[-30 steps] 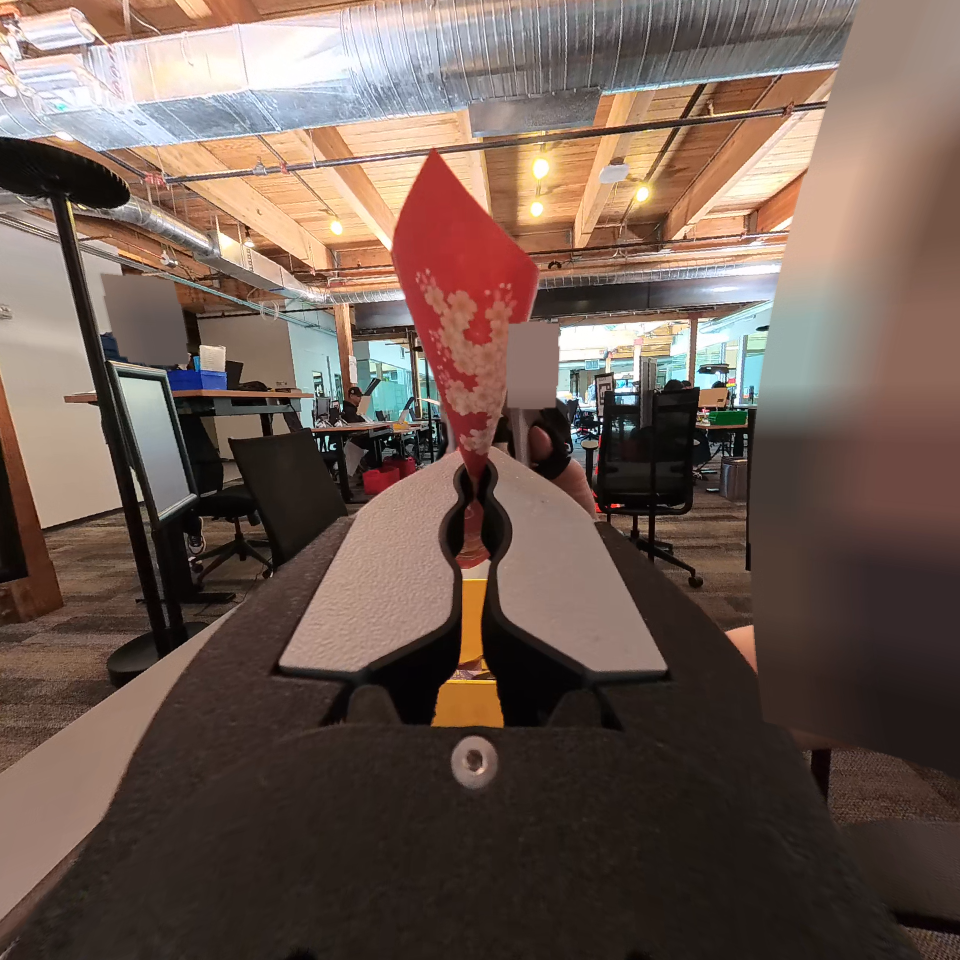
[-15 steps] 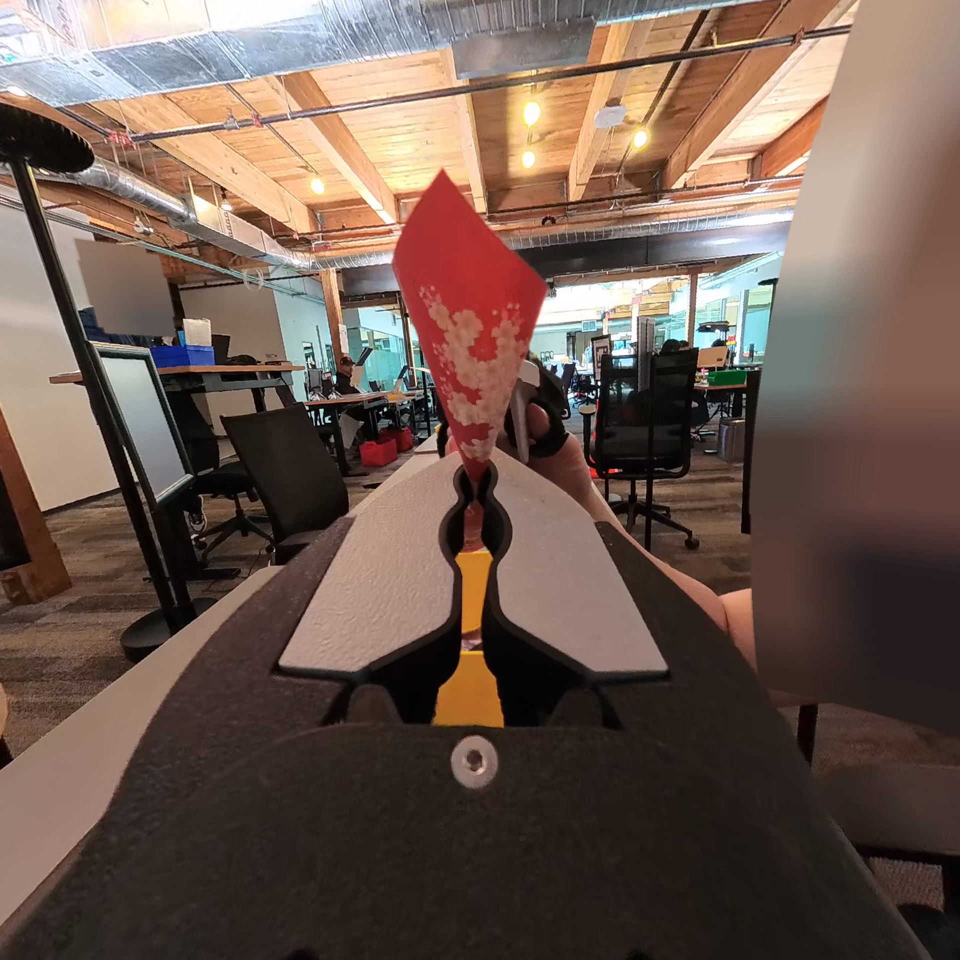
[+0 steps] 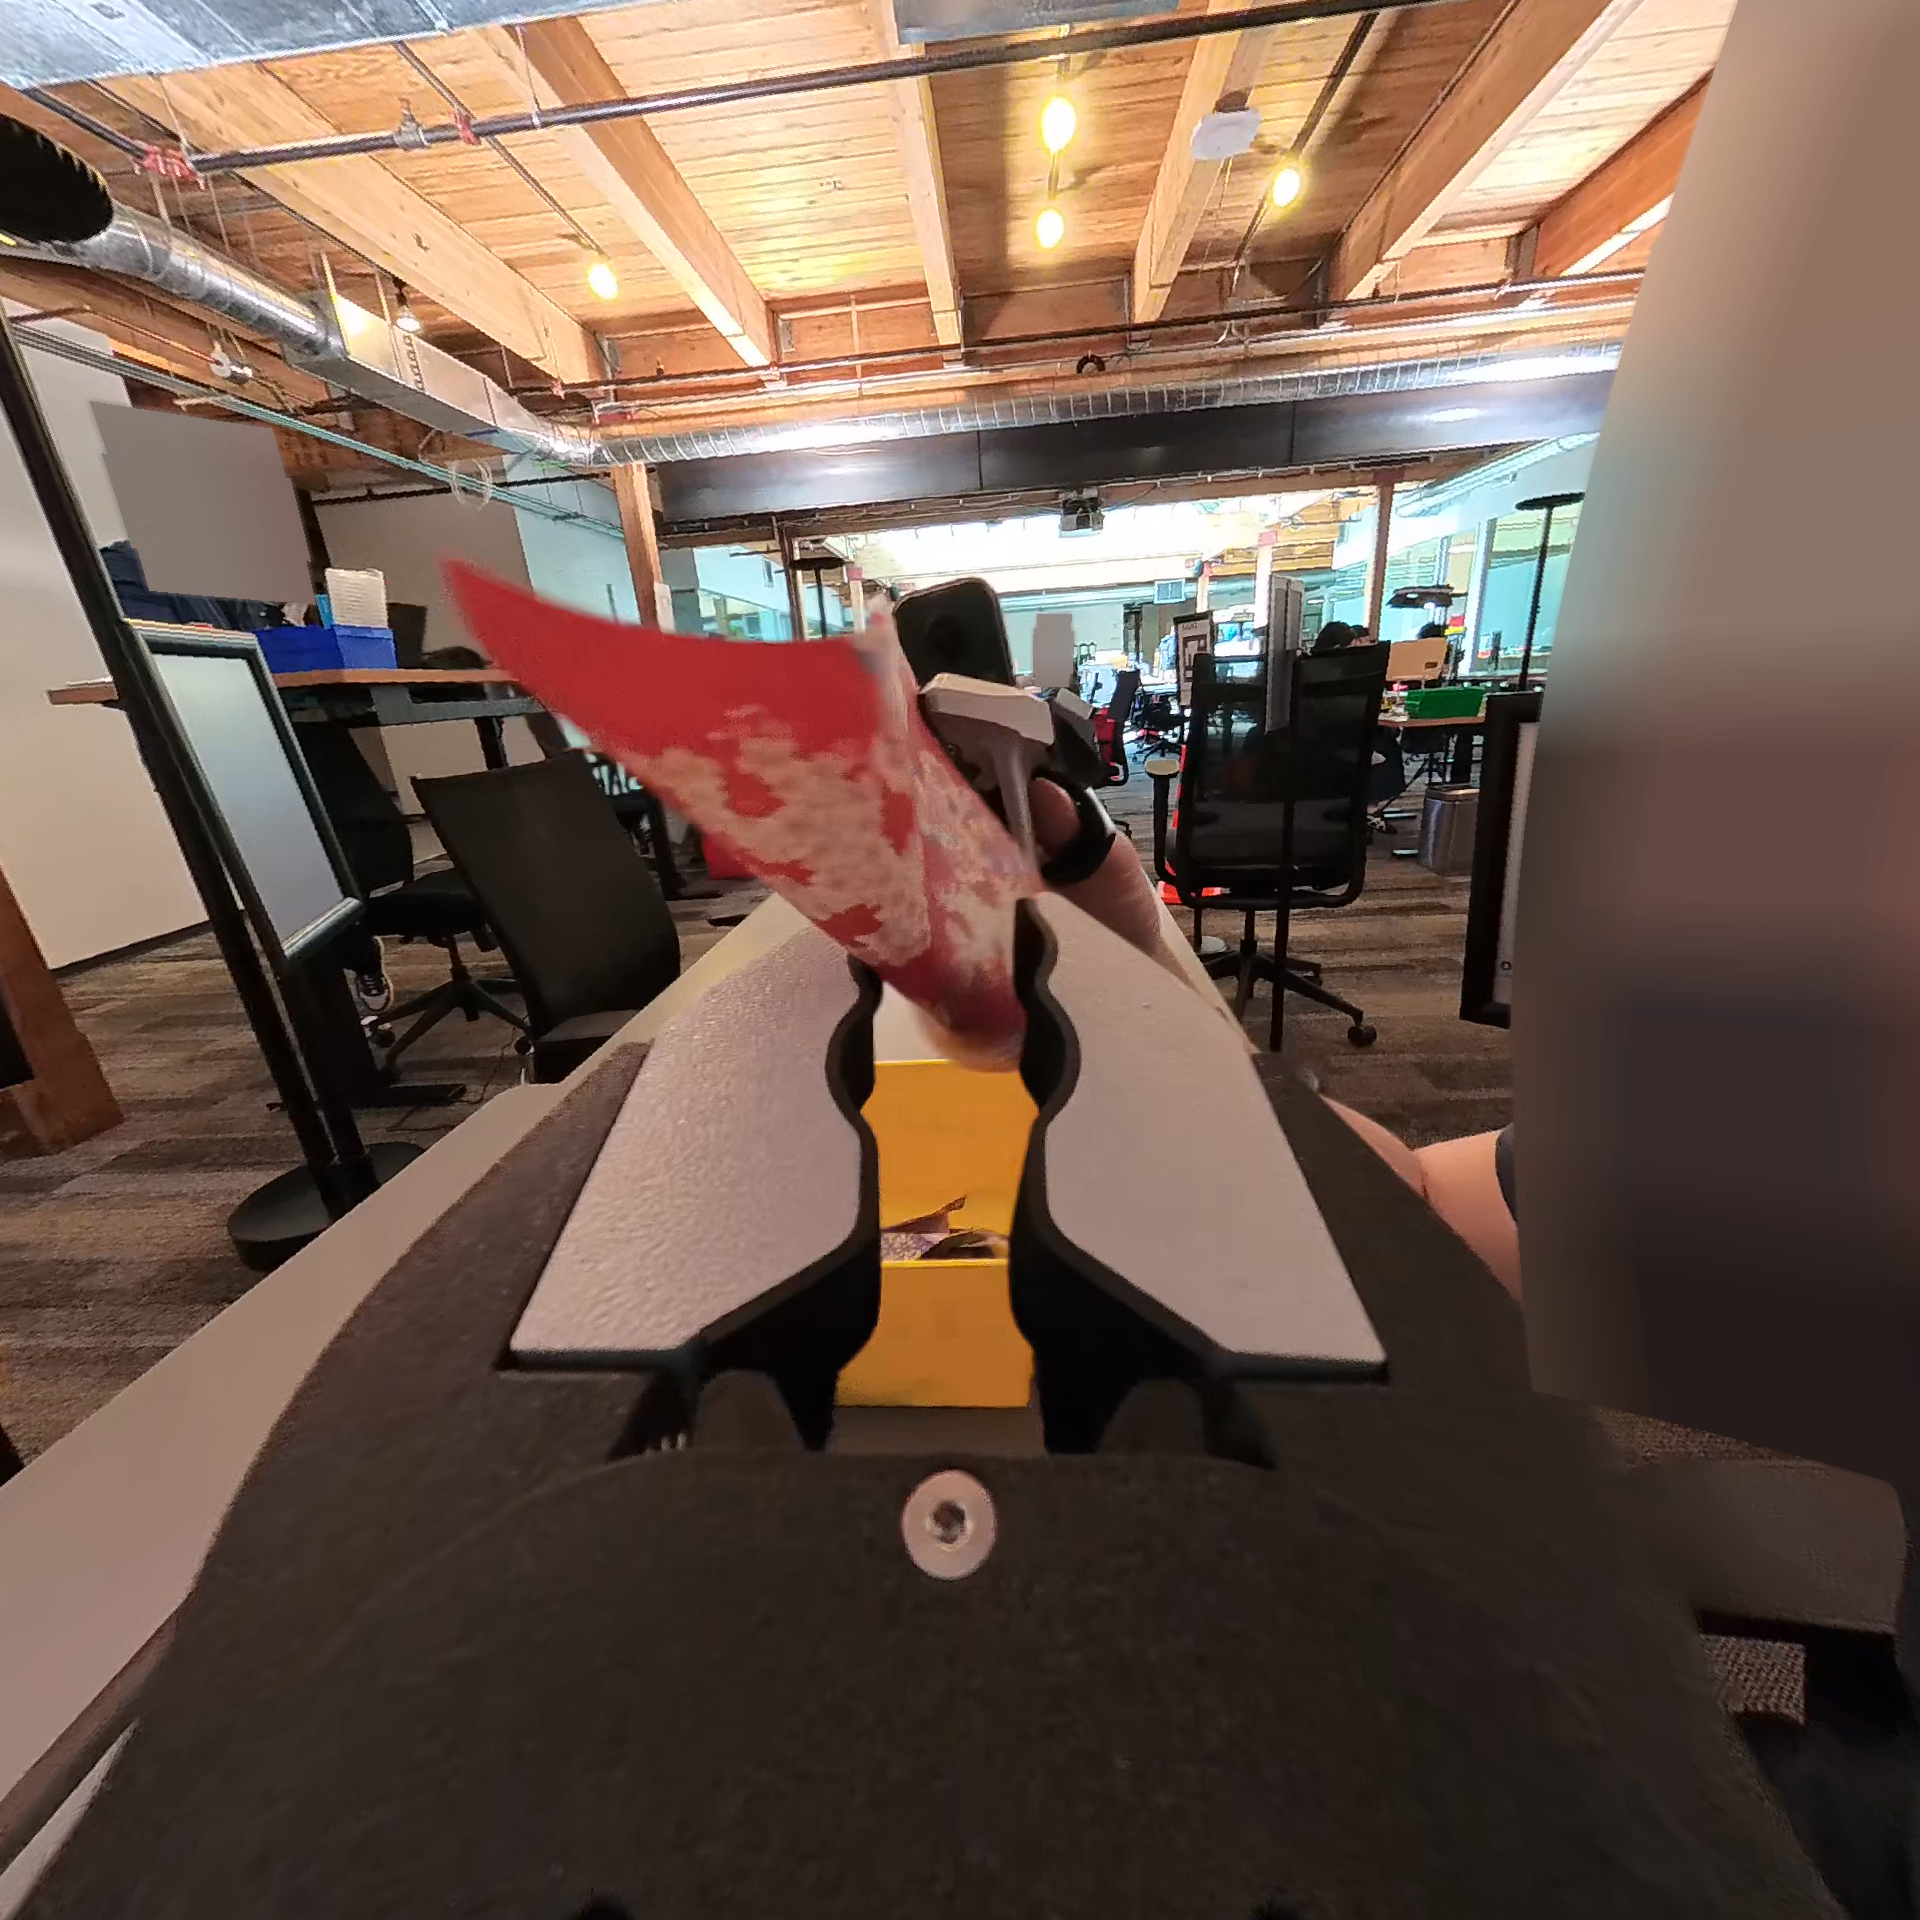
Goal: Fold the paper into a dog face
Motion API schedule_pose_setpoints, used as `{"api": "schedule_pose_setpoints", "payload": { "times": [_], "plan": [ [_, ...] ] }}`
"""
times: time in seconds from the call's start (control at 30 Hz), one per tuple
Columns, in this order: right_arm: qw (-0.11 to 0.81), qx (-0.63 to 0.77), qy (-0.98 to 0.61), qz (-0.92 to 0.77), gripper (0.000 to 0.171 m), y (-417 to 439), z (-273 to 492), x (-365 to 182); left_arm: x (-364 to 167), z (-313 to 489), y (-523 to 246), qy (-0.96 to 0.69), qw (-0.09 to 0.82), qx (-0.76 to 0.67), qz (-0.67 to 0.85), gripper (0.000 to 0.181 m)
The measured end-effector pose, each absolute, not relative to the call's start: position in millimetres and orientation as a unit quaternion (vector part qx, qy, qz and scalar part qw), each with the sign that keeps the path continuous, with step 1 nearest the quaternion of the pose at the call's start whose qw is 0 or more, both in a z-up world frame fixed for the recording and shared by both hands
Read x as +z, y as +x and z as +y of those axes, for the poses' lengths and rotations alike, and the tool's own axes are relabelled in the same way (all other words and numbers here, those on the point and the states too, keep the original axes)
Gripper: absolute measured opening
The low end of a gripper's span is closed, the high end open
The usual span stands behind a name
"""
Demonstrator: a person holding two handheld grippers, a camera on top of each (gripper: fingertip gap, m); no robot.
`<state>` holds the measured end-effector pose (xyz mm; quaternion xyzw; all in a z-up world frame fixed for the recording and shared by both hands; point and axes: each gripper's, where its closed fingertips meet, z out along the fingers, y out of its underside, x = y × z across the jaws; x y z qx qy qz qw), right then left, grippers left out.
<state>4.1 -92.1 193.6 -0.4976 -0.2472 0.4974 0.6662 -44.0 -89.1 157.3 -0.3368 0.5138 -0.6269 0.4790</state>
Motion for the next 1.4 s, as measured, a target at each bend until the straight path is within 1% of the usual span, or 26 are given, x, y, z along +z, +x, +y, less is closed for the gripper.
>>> {"api": "schedule_pose_setpoints", "payload": {
  "times": [0.1, 0.17, 0.23, 0.47, 0.83, 1.03, 1.17, 1.33, 1.4],
  "plan": [
    [0.670, 0.493, -0.494, -0.253, 0.001, 3, -92, 193, 162, -90, -45, -0.337, 0.478, -0.637, 0.503, 0.037],
    [0.675, 0.489, -0.489, -0.257, 0.001, 3, -93, 194, 166, -91, -48, -0.328, 0.475, -0.651, 0.493, 0.039],
    [0.673, 0.490, -0.488, -0.261, 0.001, 3, -94, 194, 170, -90, -51, -0.323, 0.476, -0.660, 0.483, 0.036],
    [0.665, 0.492, -0.486, -0.283, 0.001, -2, -96, 190, 174, -91, -57, -0.308, 0.464, -0.682, 0.475, 0.006],
    [0.664, 0.498, -0.492, -0.264, 0.001, 0, -92, 190, 167, -82, -52, -0.332, 0.488, -0.647, 0.483, 0.000],
    [0.657, 0.507, -0.496, -0.255, 0.001, 1, -92, 191, 163, -84, -51, -0.338, 0.476, -0.641, 0.498, 0.000],
    [0.657, 0.506, -0.495, -0.261, 0.001, 2, -95, 191, 158, -86, -49, -0.344, 0.465, -0.637, 0.510, 0.002],
    [0.648, 0.489, -0.513, -0.278, 0.001, -3, -95, 185, 156, -87, -46, -0.346, 0.459, -0.636, 0.515, 0.009],
    [0.646, 0.488, -0.515, -0.281, 0.001, -4, -95, 184, 155, -87, -45, -0.347, 0.465, -0.629, 0.518, 0.007]
  ]
}}
